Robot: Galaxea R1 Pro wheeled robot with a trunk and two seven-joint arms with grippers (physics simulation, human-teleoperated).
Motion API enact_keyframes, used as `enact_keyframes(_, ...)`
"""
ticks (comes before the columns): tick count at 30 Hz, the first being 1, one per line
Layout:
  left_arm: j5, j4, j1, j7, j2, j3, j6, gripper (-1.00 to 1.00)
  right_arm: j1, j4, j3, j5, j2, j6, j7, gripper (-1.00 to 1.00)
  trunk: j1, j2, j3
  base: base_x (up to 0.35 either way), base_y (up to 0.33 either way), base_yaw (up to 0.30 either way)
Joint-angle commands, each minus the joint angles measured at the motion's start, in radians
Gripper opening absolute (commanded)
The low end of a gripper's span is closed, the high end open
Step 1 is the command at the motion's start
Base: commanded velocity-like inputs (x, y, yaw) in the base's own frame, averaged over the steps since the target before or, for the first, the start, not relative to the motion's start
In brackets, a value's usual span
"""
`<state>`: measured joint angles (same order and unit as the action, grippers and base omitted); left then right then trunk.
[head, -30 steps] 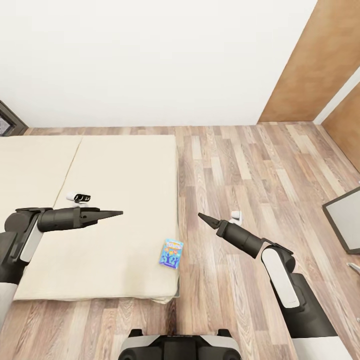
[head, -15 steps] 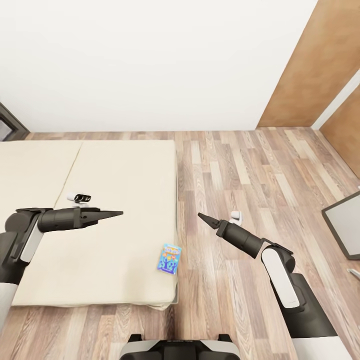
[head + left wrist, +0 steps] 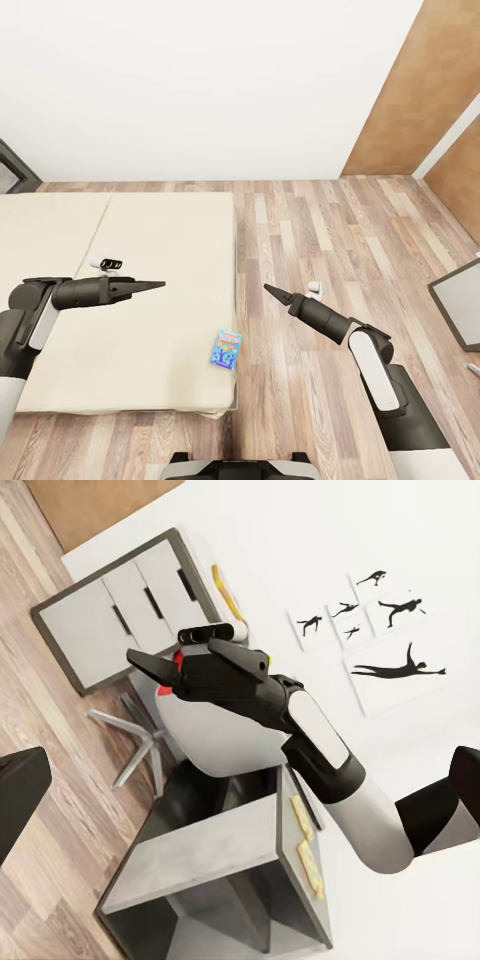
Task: Put all the toys in the child's room - the three board games (two on the bed and one on the table), the two jigsaw puzzles on the table, and the tennis ball on the table - inside the toy box on the table in the child's room.
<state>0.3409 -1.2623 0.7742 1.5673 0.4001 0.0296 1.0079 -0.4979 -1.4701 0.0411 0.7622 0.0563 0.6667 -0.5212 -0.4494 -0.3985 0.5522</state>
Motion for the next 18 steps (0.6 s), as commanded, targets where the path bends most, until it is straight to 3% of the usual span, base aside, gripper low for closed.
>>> enact_keyframes(1,0.000,0.000,0.001,0.004,0.000,0.000,0.011,1.00,-0.001,0.000,0.000,0.005,0.000,0.005,0.001,1.00,-0.001,-0.002,0.000,0.000,0.000,0.000)
enact_keyframes(18,0.001,0.000,-0.002,0.004,0.000,0.000,0.011,1.00,0.000,-0.001,0.000,0.005,0.000,0.005,0.001,1.00,-0.001,-0.002,-0.029,0.000,0.000,0.000)
